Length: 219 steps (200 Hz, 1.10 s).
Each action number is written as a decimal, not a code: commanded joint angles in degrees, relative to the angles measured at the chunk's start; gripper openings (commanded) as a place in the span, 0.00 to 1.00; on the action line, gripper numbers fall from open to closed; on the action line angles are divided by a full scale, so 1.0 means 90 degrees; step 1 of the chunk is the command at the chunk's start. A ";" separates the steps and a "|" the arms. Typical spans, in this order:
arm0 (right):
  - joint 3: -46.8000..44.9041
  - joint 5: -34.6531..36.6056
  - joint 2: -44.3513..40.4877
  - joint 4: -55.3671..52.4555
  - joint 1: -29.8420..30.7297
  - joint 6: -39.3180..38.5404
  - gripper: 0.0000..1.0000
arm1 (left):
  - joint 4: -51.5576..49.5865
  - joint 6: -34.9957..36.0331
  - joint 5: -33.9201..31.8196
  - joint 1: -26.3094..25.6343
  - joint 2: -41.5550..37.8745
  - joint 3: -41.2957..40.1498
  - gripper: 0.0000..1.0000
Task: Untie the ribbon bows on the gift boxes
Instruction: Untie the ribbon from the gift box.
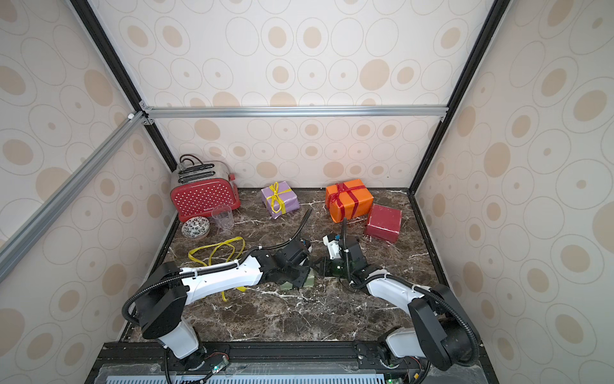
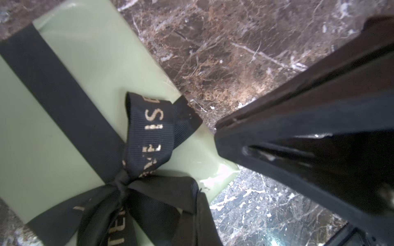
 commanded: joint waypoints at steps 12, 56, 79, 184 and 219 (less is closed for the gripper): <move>0.0111 -0.0177 0.0312 0.0076 0.0281 -0.0085 0.00 | 0.0112 0.0244 -0.0069 0.0029 -0.0255 -0.0007 0.00; 0.0347 -0.0132 0.0722 -0.0224 0.0406 -0.0172 0.00 | 0.0041 0.0236 -0.0332 0.0032 -0.0368 -0.0074 0.00; 0.0441 -0.0072 0.0848 -0.0460 0.0406 -0.0229 0.00 | -0.0092 0.0261 -0.0640 0.0029 -0.0504 -0.0095 0.00; 0.0750 0.0281 0.1173 -0.1224 0.0406 -0.0453 0.00 | -0.0098 0.0082 -0.1859 0.0025 -0.1319 -0.0413 0.00; 0.0834 0.0307 0.1285 -0.1363 0.0406 -0.0467 0.00 | 0.0196 -0.0061 -0.2264 0.0035 -0.1819 -0.0707 0.00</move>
